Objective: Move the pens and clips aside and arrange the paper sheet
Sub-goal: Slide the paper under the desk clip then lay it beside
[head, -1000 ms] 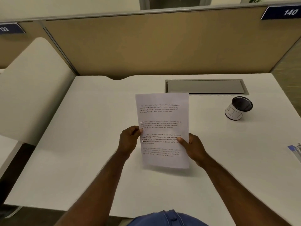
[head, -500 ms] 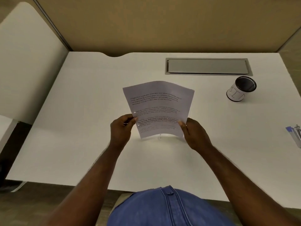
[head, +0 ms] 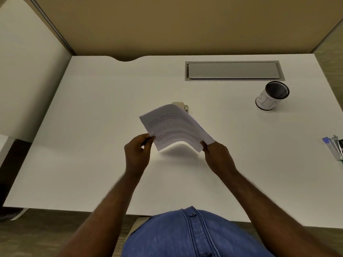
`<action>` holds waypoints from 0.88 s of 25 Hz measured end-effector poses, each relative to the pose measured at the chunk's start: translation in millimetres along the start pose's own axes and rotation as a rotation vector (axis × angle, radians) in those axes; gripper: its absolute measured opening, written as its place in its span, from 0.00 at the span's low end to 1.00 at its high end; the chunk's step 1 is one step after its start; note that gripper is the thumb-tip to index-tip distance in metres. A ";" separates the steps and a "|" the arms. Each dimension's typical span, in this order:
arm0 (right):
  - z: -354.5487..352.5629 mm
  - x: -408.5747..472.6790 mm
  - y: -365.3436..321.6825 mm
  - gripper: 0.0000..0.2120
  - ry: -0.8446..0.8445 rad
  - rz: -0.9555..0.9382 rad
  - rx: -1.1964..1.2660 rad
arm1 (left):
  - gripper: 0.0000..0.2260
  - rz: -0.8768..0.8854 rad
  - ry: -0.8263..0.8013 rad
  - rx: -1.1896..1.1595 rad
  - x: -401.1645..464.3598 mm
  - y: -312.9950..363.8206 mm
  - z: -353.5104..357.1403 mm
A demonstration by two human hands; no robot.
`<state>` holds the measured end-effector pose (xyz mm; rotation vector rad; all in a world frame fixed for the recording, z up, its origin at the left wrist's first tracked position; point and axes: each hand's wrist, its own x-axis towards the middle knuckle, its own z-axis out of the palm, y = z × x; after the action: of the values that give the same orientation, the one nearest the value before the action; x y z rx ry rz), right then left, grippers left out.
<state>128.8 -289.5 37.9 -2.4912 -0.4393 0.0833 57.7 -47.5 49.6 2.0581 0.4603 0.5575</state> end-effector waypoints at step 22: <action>-5.7 22.9 -11.5 0.09 0.036 0.011 0.051 | 0.05 -0.051 0.048 0.057 11.9 5.9 -4.1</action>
<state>148.0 -276.3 50.0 -2.4413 -0.4040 0.0527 65.8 -41.5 59.0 2.0843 0.5610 0.5698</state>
